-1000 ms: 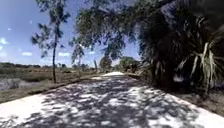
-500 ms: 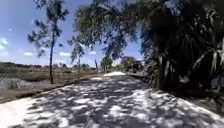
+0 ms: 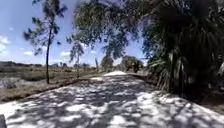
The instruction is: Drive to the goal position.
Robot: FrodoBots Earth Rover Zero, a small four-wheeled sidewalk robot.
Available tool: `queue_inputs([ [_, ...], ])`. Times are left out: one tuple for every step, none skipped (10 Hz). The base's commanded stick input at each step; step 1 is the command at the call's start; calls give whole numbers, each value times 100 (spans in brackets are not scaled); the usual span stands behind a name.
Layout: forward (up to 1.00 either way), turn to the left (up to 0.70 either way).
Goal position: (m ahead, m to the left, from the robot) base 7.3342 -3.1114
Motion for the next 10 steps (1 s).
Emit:
queue_inputs([
  [70,0],
  [70,0],
  [70,0],
  [70,0],
  [70,0],
  [70,0],
  [70,0],
  [70,0],
  [70,0],
  [70,0],
])
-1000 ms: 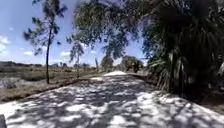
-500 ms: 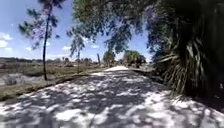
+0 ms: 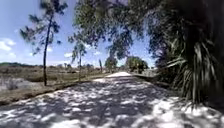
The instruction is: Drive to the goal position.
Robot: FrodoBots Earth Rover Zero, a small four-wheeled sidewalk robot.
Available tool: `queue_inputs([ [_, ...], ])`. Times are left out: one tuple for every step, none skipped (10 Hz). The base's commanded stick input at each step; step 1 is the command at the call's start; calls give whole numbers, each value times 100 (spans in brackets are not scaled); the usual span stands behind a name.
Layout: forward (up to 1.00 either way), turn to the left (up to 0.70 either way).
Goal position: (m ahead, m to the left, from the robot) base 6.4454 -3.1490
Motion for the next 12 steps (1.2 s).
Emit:
queue_inputs([
  [70,0],
  [70,0],
  [70,0],
  [70,0],
  [70,0],
  [70,0],
  [70,0],
  [70,0],
  [70,0],
  [70,0],
  [70,0],
  [70,-7],
])
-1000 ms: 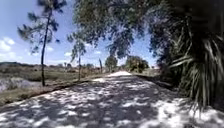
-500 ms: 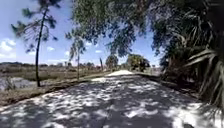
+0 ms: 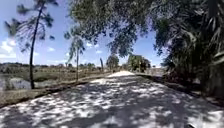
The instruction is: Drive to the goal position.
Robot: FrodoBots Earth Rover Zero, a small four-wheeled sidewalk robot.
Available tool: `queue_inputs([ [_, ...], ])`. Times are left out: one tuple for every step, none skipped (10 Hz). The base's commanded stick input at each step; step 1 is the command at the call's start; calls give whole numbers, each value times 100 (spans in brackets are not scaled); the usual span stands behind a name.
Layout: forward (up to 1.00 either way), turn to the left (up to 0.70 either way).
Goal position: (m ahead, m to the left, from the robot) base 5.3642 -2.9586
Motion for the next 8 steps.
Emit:
queue_inputs([
  [70,-23],
  [70,-29],
  [70,0],
  [70,0],
  [70,0],
  [70,0],
  [70,0],
  [70,0],
])
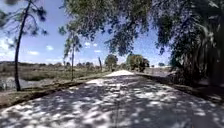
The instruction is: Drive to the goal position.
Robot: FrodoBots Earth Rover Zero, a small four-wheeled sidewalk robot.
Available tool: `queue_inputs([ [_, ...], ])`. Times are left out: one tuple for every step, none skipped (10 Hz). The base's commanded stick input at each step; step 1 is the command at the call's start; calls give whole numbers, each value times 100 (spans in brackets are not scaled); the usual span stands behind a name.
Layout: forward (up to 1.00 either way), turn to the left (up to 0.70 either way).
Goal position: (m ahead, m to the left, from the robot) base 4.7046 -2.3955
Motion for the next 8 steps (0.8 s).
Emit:
queue_inputs([
  [70,0],
  [70,0],
  [70,-15],
  [70,-35],
  [70,-21],
  [70,0],
  [70,0],
  [70,-3],
])
